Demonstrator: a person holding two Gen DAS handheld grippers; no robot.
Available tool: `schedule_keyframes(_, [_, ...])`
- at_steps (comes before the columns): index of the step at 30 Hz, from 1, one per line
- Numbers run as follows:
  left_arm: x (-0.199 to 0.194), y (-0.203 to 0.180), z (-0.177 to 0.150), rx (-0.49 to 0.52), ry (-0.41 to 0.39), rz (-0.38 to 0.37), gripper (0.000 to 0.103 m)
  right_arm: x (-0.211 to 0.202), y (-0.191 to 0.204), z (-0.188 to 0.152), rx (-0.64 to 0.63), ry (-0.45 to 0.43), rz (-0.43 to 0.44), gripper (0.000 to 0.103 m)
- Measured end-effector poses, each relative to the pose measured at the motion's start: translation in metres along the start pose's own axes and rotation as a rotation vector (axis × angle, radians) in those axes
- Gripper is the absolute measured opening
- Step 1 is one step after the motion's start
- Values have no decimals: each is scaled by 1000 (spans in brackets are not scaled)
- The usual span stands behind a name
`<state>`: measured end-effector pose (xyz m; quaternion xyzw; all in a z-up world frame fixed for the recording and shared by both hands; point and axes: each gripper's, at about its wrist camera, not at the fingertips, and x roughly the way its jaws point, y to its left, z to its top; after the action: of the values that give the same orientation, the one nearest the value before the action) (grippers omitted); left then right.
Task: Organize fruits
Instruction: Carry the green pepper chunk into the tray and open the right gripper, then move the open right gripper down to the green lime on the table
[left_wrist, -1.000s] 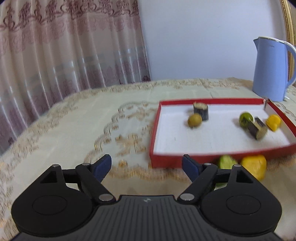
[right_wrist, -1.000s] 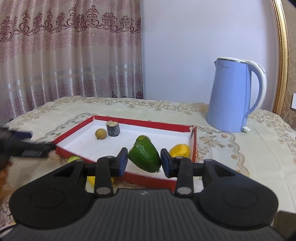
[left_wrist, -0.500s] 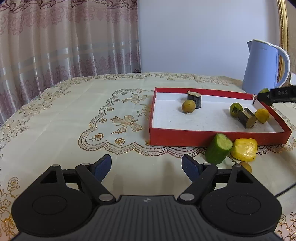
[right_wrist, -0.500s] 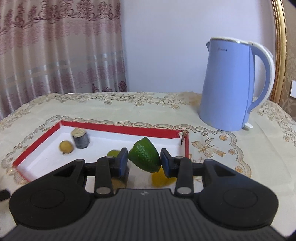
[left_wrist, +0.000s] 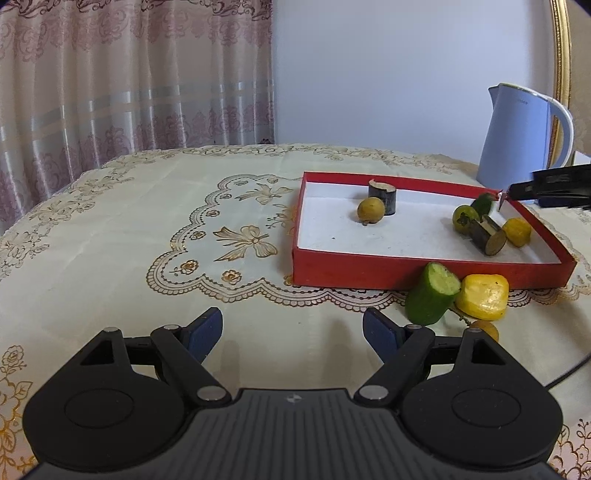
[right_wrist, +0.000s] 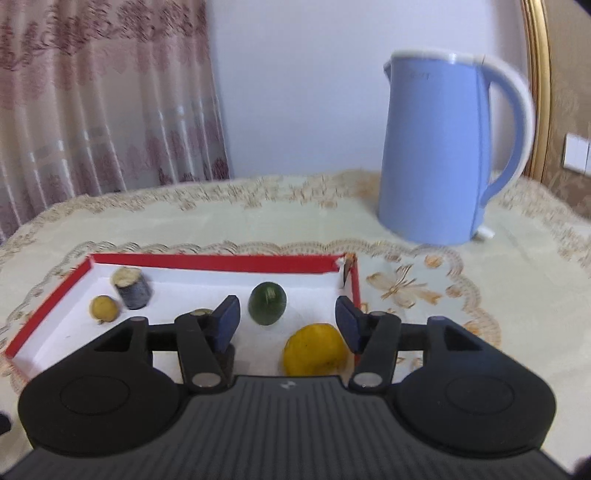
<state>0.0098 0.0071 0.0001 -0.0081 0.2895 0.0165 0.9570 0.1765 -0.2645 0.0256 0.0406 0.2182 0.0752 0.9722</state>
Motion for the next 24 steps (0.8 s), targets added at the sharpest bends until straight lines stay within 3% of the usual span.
schedule_keyframes(4, [0,1,0,1,-1,-33,83,-62,17,-17,-96,-86,30,69])
schedule_keyframes(9, [-1,8,1,-42,7,-64,83,-117,49,-53,-195,-97,146,69])
schedule_keyframes(16, [9,31,0,-183,65,-113,83,-118,103,-98,-294,9,231,66])
schedule_keyframes(24, [2,23,-2,-135,15,-86,83,-107,120,-108,-303,56,283,54])
